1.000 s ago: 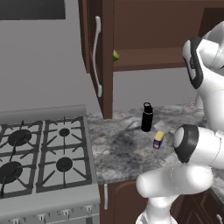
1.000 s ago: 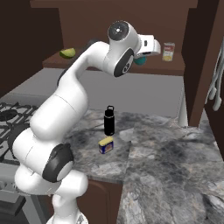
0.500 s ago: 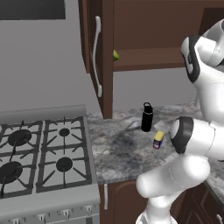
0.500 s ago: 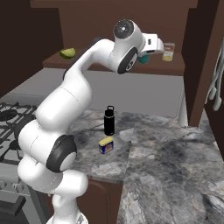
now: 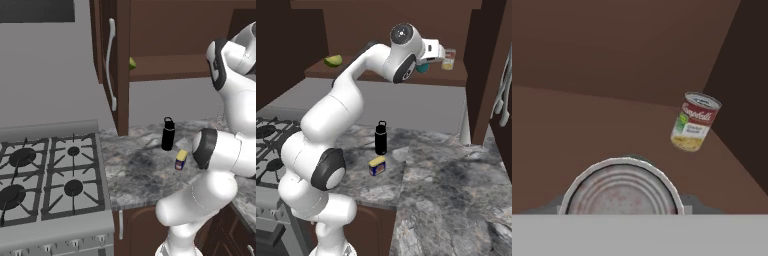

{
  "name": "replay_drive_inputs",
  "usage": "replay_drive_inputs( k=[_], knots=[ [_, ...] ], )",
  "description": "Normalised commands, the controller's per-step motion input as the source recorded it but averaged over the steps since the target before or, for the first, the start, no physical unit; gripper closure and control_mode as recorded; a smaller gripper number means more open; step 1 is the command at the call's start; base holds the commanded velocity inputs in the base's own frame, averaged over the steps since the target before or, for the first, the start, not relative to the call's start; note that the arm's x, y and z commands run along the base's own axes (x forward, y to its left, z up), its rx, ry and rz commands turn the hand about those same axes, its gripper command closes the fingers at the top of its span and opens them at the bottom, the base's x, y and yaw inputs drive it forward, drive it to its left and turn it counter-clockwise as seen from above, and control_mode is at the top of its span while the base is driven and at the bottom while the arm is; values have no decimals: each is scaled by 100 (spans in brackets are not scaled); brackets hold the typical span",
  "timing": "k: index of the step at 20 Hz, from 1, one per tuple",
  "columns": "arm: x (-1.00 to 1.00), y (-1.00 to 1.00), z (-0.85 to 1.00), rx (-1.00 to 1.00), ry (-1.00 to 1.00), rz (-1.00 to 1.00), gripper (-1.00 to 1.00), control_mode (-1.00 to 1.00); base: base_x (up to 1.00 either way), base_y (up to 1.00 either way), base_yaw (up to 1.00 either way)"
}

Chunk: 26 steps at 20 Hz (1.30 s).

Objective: Pick the cans from the counter and place them in their designated side in the cabinet.

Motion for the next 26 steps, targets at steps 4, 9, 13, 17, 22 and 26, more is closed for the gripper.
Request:
replay_drive_inputs(
  k=[4,9,13,17,22,26],
  knots=[
    [11,-3,-5,0,0,0,100,-100,0,0,0],
    [10,-2,-7,0,0,0,100,-100,0,0,0],
    [12,-2,-9,0,0,0,100,-100,0,0,0],
    [13,-5,-7,0,0,0,100,-100,0,0,0],
    [13,-6,-7,0,0,0,100,-100,0,0,0],
    [20,-3,-7,0,0,0,100,-100,0,0,0]
  ],
)
